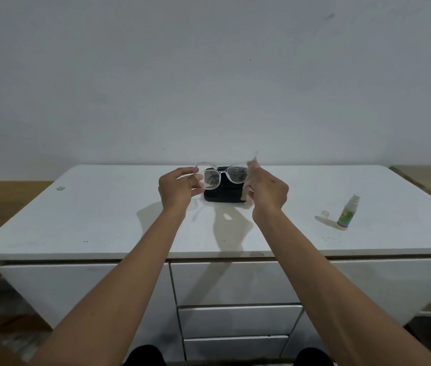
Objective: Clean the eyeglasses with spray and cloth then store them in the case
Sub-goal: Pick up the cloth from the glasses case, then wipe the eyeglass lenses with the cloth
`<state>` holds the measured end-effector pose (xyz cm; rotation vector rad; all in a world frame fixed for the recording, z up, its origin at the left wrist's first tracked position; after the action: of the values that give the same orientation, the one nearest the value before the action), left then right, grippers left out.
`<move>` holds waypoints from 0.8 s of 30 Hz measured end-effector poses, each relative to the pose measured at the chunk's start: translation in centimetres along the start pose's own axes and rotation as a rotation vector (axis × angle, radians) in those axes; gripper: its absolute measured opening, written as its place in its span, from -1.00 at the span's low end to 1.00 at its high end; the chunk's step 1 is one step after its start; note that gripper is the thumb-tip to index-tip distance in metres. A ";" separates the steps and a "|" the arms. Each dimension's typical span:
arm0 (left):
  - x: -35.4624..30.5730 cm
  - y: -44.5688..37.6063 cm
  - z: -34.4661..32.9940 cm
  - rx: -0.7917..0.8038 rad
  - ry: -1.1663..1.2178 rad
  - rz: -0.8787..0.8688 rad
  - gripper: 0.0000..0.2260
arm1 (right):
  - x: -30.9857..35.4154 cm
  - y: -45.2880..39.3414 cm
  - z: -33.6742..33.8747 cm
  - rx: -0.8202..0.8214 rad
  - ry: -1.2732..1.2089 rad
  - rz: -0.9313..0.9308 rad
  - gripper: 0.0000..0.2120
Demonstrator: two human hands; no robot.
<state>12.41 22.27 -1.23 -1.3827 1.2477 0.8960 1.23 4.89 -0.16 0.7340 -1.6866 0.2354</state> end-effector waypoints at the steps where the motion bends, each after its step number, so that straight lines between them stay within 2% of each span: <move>1: -0.2 0.1 0.0 0.007 0.008 -0.001 -0.86 | 0.0 0.0 -0.2 -0.018 0.069 0.078 -0.56; 4: -0.8 0.3 -0.1 0.025 0.036 -0.005 -0.86 | -0.4 -0.3 -1.0 -0.012 0.187 0.285 -0.71; 8: -1.9 0.3 -0.2 0.007 0.022 -0.028 -0.87 | -0.8 -0.2 -1.5 -0.006 0.307 0.420 -0.65; 10: -2.4 0.2 0.0 -0.002 0.006 -0.046 -0.87 | -0.9 -0.3 -1.6 0.005 0.331 0.449 -0.62; 14: -3.1 0.2 0.3 -0.005 -0.004 -0.079 -0.87 | -0.8 -0.3 -1.8 0.003 0.305 0.513 -0.76; 16: -3.3 0.3 0.3 -0.002 -0.003 -0.089 -0.87 | -0.6 -0.2 -1.9 -0.013 0.305 0.538 -0.74; 19: -3.4 0.5 0.1 0.004 0.000 -0.098 -0.87 | -0.3 -0.4 -2.4 -0.036 0.279 0.548 -0.70; 24: -3.8 0.6 -0.1 -0.012 0.011 -0.116 -0.85 | 0.3 -0.9 -3.1 -0.028 0.161 0.498 -0.75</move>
<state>11.14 23.02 2.32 -1.4557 1.1592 0.8177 4.26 5.75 0.73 0.2546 -1.6906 0.6008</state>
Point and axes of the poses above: each hand's wrist, its own y-axis away from the middle knuckle, its own z-axis out of the back of the hand, x = y × z, the point moved 4 cm from there along -y, towards the middle knuckle, and after that the axes turned 7 degrees about -z, right-handed, at the moved point
